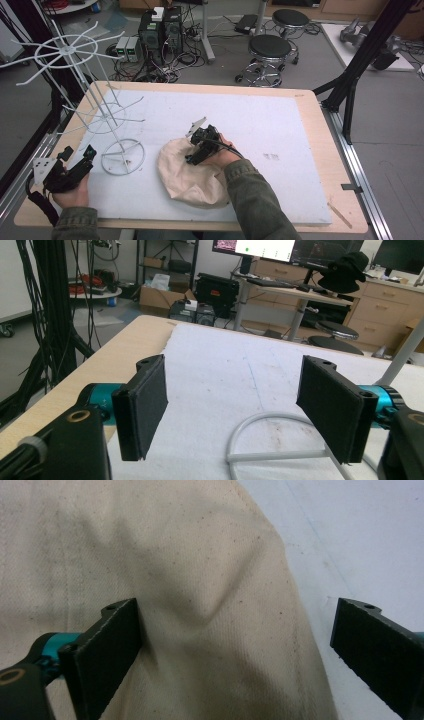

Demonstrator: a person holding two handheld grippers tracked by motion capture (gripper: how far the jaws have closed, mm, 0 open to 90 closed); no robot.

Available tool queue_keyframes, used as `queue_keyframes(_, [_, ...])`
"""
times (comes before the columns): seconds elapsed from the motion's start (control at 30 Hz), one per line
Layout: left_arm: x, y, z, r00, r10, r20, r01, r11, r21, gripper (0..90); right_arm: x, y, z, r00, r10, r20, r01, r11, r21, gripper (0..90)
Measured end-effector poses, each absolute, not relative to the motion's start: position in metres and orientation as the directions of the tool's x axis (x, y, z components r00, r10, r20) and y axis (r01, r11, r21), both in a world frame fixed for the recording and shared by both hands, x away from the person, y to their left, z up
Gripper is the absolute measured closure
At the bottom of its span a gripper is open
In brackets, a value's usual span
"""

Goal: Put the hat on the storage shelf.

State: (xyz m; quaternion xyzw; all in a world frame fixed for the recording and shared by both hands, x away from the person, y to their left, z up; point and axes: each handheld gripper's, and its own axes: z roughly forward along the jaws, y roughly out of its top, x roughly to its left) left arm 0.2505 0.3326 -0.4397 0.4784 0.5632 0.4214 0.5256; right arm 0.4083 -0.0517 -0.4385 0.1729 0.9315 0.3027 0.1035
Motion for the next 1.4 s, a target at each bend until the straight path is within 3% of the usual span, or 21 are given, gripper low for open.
queue_keyframes(0.03, [0.251, 0.333, -0.440, 0.012, 0.982, -0.190, 0.097, 0.188, 0.977, 28.1, 0.413, -0.056, -0.439, -0.930, 0.368, 0.000, 0.293, 0.738, 0.608, 18.2])
queue_keyframes(0.1, [0.252, 0.334, -0.440, 0.012, 0.980, -0.200, 0.102, 0.198, 0.975, 28.1, 0.413, -0.056, -0.439, -0.930, 0.367, -0.001, 0.291, 0.738, 0.609, 19.1])
queue_keyframes(0.27, [0.252, 0.334, -0.440, 0.012, 0.979, -0.202, 0.101, 0.200, 0.975, 28.1, 0.409, -0.055, -0.435, -0.937, 0.350, -0.002, 0.277, 0.746, 0.605, 32.6])
queue_keyframes(0.3, [0.252, 0.333, -0.440, 0.014, 0.979, -0.204, 0.101, 0.201, 0.974, 28.1, 0.408, -0.055, -0.433, -0.929, 0.370, 0.002, 0.296, 0.740, 0.604, 42.7])
queue_keyframes(0.33, [0.252, 0.333, -0.440, 0.014, 0.979, -0.204, 0.101, 0.201, 0.974, 28.1, 0.408, -0.055, -0.433, -0.929, 0.370, 0.002, 0.296, 0.740, 0.604, 42.7])
queue_keyframes(0.37, [0.252, 0.333, -0.440, 0.015, 0.979, -0.203, 0.100, 0.201, 0.974, 28.1, 0.409, -0.054, -0.431, -0.920, 0.392, -0.009, 0.308, 0.736, 0.603, 52.9])
queue_keyframes(0.43, [0.252, 0.333, -0.440, 0.017, 0.979, -0.204, 0.101, 0.201, 0.974, 28.1, 0.409, -0.055, -0.430, -0.918, 0.396, -0.014, 0.307, 0.734, 0.605, 56.9])
queue_keyframes(0.5, [0.252, 0.334, -0.441, 0.015, 0.979, -0.204, 0.101, 0.202, 0.974, 28.1, 0.408, -0.056, -0.427, -0.908, 0.418, -0.026, 0.312, 0.717, 0.623, 69.0])
queue_keyframes(0.6, [0.253, 0.335, -0.441, 0.012, 0.978, -0.207, 0.100, 0.205, 0.974, 28.1, 0.408, -0.057, -0.425, -0.893, 0.450, -0.011, 0.335, 0.681, 0.651, 77.5])
queue_keyframes(0.7, [0.252, 0.335, -0.441, 0.014, 0.979, -0.206, 0.099, 0.203, 0.974, 28.1, 0.411, -0.062, -0.424, -0.889, 0.458, 0.019, 0.352, 0.655, 0.668, 81.3])
queue_keyframes(1.1, [0.253, 0.335, -0.441, 0.015, 0.978, -0.208, 0.099, 0.206, 0.974, 28.1, 0.408, -0.062, -0.424, -0.891, 0.453, 0.010, 0.338, 0.650, 0.680, 80.9])
queue_keyframes(1.4, [0.253, 0.336, -0.441, 0.016, 0.976, -0.217, 0.099, 0.214, 0.972, 28.1, 0.401, -0.076, -0.420, -0.869, 0.494, 0.036, 0.356, 0.572, 0.739, 80.3])
